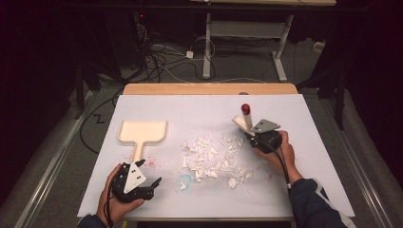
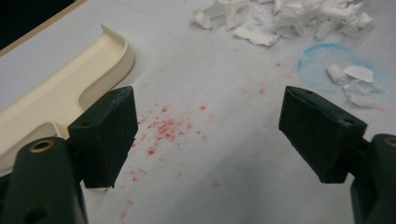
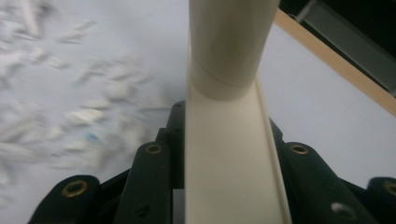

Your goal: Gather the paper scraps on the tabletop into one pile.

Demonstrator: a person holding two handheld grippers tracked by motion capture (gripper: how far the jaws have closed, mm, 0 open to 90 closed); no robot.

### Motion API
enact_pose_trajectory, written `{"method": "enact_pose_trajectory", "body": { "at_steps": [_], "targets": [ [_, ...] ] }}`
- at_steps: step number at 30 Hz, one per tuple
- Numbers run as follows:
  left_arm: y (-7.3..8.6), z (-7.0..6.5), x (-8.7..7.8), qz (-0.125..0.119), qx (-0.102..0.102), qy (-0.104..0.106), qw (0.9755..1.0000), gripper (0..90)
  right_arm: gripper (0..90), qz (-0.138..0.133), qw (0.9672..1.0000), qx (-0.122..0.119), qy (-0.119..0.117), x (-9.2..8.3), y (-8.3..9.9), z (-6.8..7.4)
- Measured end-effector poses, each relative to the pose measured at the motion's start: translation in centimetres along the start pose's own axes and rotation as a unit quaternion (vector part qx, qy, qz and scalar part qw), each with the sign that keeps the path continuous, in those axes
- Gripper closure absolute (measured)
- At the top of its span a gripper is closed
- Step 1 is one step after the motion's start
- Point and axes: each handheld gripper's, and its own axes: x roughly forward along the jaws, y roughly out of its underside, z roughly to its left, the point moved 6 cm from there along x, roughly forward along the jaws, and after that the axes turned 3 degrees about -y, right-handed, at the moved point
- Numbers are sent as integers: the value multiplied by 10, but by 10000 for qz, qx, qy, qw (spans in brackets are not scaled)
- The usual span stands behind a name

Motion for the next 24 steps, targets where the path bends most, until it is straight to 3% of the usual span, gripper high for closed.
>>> {"method": "enact_pose_trajectory", "body": {
  "at_steps": [6,7,9,10,11,13,15,19,22,23,24],
  "targets": [
    [1,-1,-1,7,19,11,10000,183,677,-126,9972,-358,-641,-1,-13,54],
    [1,-1,-1,7,19,11,10000,183,677,-126,9972,-358,-641,-1,-13,54],
    [0,0,-2,-9,5,14,10000,183,680,-279,9936,-434,-1009,-12,-20,76],
    [0,0,-2,-9,5,14,10000,183,680,-279,9936,-434,-1009,-12,-20,76],
    [0,0,-1,-2,11,30,10000,183,681,-334,9910,-581,-1160,-19,-23,89],
    [0,-1,-1,-4,19,40,10000,183,683,-392,9890,-683,-1253,-26,-25,96],
    [-1,-1,-1,-18,14,37,10000,183,683,-455,9874,-736,-1327,-33,-28,97],
    [-1,0,-1,20,58,-2,10000,183,684,-639,9877,-659,-1262,-41,-35,85],
    [-1,4,-2,-15,-42,-26,10000,183,683,-820,9889,-483,-1139,-40,-45,62],
    [-1,5,-2,-29,-60,-40,10000,183,683,-820,9889,-483,-1139,-40,-45,62],
    [-1,6,-2,-66,-41,-56,10000,183,683,-893,9900,-422,-1005,-31,-52,52]
  ]
}}
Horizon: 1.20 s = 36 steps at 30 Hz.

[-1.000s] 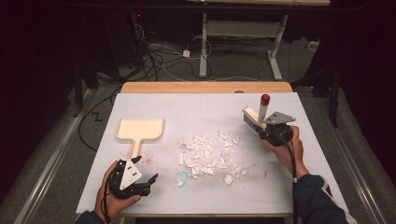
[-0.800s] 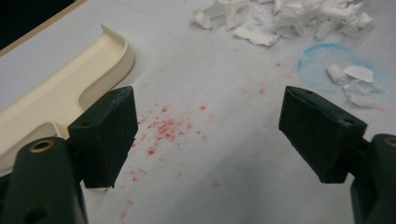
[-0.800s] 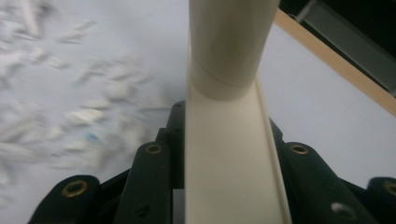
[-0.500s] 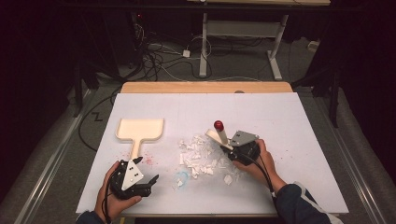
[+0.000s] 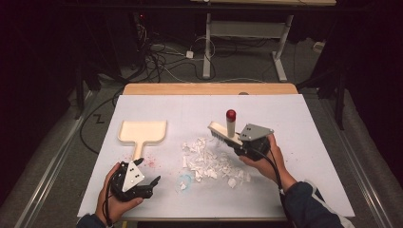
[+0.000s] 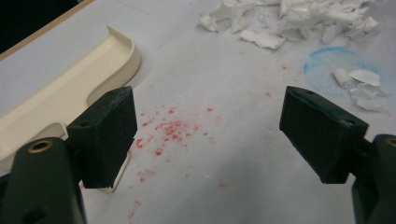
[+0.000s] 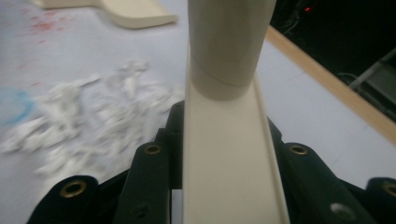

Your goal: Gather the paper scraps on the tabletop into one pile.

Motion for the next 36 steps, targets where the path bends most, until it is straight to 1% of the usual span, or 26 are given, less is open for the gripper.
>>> {"method": "enact_pose_trajectory", "body": {
  "at_steps": [1,2,3,4,5,6,8,9,10,11,12,13,15,17,18,20,22,23,25,28,29,30,32,34,35,36],
  "targets": [
    [0,1,0,-8,-12,3,10000,183,683,0,10000,0,0,0,0,0],
    [0,1,1,-4,-10,-4,10000,183,683,-34,10000,1,34,5,-2,-5],
    [0,1,1,-2,-12,2,10000,183,683,27,9998,-56,162,20,-5,-14],
    [0,1,1,-9,-14,26,10000,183,683,48,9998,-71,179,29,-6,-17],
    [0,1,2,2,-17,34,10000,183,683,137,9998,-66,105,38,-6,-18],
    [0,1,2,2,-17,34,10000,183,683,242,9996,-97,100,46,-6,-19],
    [1,0,3,27,-13,82,10000,183,683,312,9993,-151,140,61,-5,-19],
    [1,0,3,27,-13,82,10000,183,683,312,9993,-151,140,61,-5,-19],
    [2,-1,4,47,-7,103,9999,183,683,376,9992,-83,104,72,-4,-20],
    [2,-1,4,47,-7,103,9999,183,683,376,9992,-83,104,72,-4,-20],
    [2,-2,4,55,-9,128,9999,183,683,404,9990,-89,172,80,-2,-22],
    [3,-3,5,85,10,166,9998,183,683,352,9991,-119,179,82,-2,-23],
    [3,-4,5,99,29,176,9998,183,683,411,9979,-269,411,82,-2,-27],
    [4,-6,5,145,26,212,9997,183,684,441,9979,-243,398,81,0,-30],
    [3,-6,5,140,32,217,9997,184,684,377,9989,-91,251,80,0,-30],
    [3,-7,6,137,28,232,9996,184,684,292,9995,105,-86,79,1,-27],
    [3,-8,6,143,36,234,9996,183,682,277,9987,105,-422,79,3,-18],
    [3,-8,6,153,39,234,9996,183,680,302,9980,42,-556,79,3,-11],
    [3,-8,6,162,34,235,9996,184,672,377,9962,-249,-749,79,5,2],
    [3,-7,6,148,74,228,9996,184,668,334,9921,-443,-1127,72,6,18],
    [3,-7,6,148,74,228,9996,184,668,334,9921,-443,-1127,72,6,18],
    [3,-8,6,152,82,253,9995,184,668,284,9891,-540,-1340,64,7,25],
    [3,-10,5,152,53,333,9993,184,670,200,9852,-629,-1583,53,9,29],
    [3,-11,4,113,42,373,9992,184,674,147,9826,-741,-1696,42,11,32],
    [2,-11,4,72,22,390,9992,183,677,122,9823,-810,-1683,38,11,32],
    [0,-11,3,45,9,381,9993,183,677,122,9823,-810,-1683,38,11,32]
  ]
}}
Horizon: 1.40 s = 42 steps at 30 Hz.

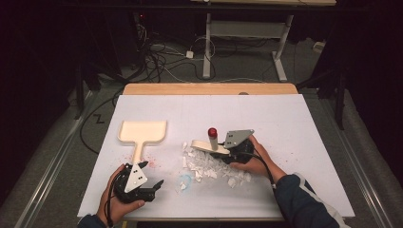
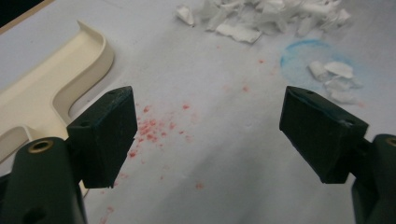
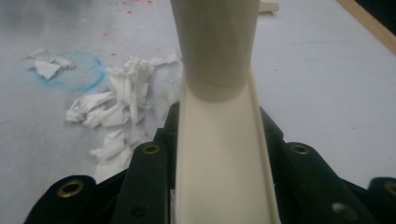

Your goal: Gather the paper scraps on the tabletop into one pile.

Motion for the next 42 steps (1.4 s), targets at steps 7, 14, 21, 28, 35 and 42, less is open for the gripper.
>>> {"method": "enact_pose_trajectory", "body": {
  "at_steps": [7,14,21,28,35,42],
  "targets": [
    [0,3,-2,-57,-60,-28,10000,182,682,-452,9972,344,487,-13,-17,-27],
    [1,7,2,-62,-86,-12,9999,181,682,-194,9946,399,938,16,-31,-51],
    [3,5,3,-8,-135,94,9999,181,682,-22,9966,294,774,55,-35,-48],
    [2,1,3,5,-71,187,9998,182,673,-32,9994,-296,-148,54,-35,-11],
    [2,0,3,26,-60,186,9998,181,681,-227,9986,-381,-300,19,-23,5],
    [1,0,5,54,-33,178,9998,182,680,-699,9969,62,345,-27,-19,-11]
  ]
}}
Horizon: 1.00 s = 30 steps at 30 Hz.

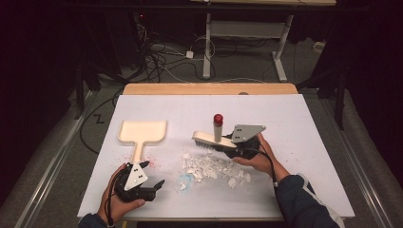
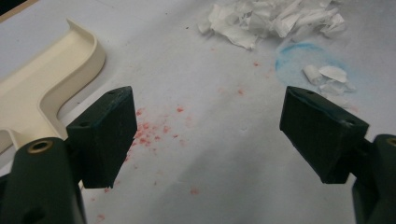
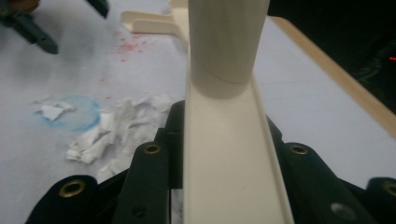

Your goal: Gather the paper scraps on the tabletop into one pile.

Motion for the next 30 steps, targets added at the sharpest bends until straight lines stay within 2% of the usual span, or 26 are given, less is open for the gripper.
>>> {"method": "enact_pose_trajectory", "body": {
  "at_steps": [1,3,6,8,9,10,11,12,14,15,17,18,19,20,21,23,24,25,26,27,28,29,30],
  "targets": [
    [0,0,0,0,0,0,10000,181,681,-13,9999,101,95,-5,1,-4],
    [-1,0,1,5,16,-5,10000,182,681,75,9984,308,463,-10,4,-13],
    [-1,0,2,21,19,17,10000,181,681,388,9935,378,1004,-12,11,-22],
    [-2,-1,3,19,24,25,10000,181,681,514,9909,441,1165,-8,17,-26],
    [-2,-1,3,19,24,25,10000,181,681,514,9909,441,1165,-8,17,-26],
    [-2,-1,3,16,45,30,10000,181,681,722,9873,406,1352,-3,27,-29],
    [-2,-1,3,16,45,30,10000,181,681,722,9873,406,1352,-3,27,-29],
    [-1,-1,2,12,45,32,10000,181,681,856,9863,428,1342,1,37,-29],
    [-1,-1,2,5,49,41,10000,181,682,778,9883,535,1199,3,44,-24],
    [-1,-1,2,5,49,41,10000,181,682,778,9883,535,1199,3,44,-24],
    [-1,-1,1,3,66,49,10000,182,678,729,9906,572,1007,2,45,-14],
    [0,-2,1,23,95,56,9999,181,675,663,9933,499,798,1,44,-1],
    [0,-2,1,23,95,56,9999,181,675,663,9933,499,798,1,44,-1],
    [0,-1,1,7,132,36,9999,181,676,647,9941,459,739,0,43,5],
    [0,-1,1,10,135,30,9999,181,680,601,9952,319,704,-4,39,12],
    [0,-1,0,20,156,12,9999,181,680,550,9957,285,694,-8,36,13],
    [0,-1,0,24,154,4,9999,181,681,462,9961,325,677,-13,32,14],
    [0,-1,0,21,143,-4,9999,181,680,384,9951,335,847,-28,28,12],
    [1,0,0,18,139,-11,9999,181,681,336,9948,362,888,-37,26,11],
    [1,0,-1,14,134,-19,9999,181,681,336,9948,362,888,-37,26,11],
    [1,0,-1,12,131,-21,9999,181,681,314,9939,425,973,-47,26,10],
    [1,1,-1,15,138,-28,9999,182,681,299,9921,539,1091,-66,28,9],
    [1,1,-1,21,148,-37,9999,181,681,293,9914,587,1130,-76,30,10]
  ]
}}
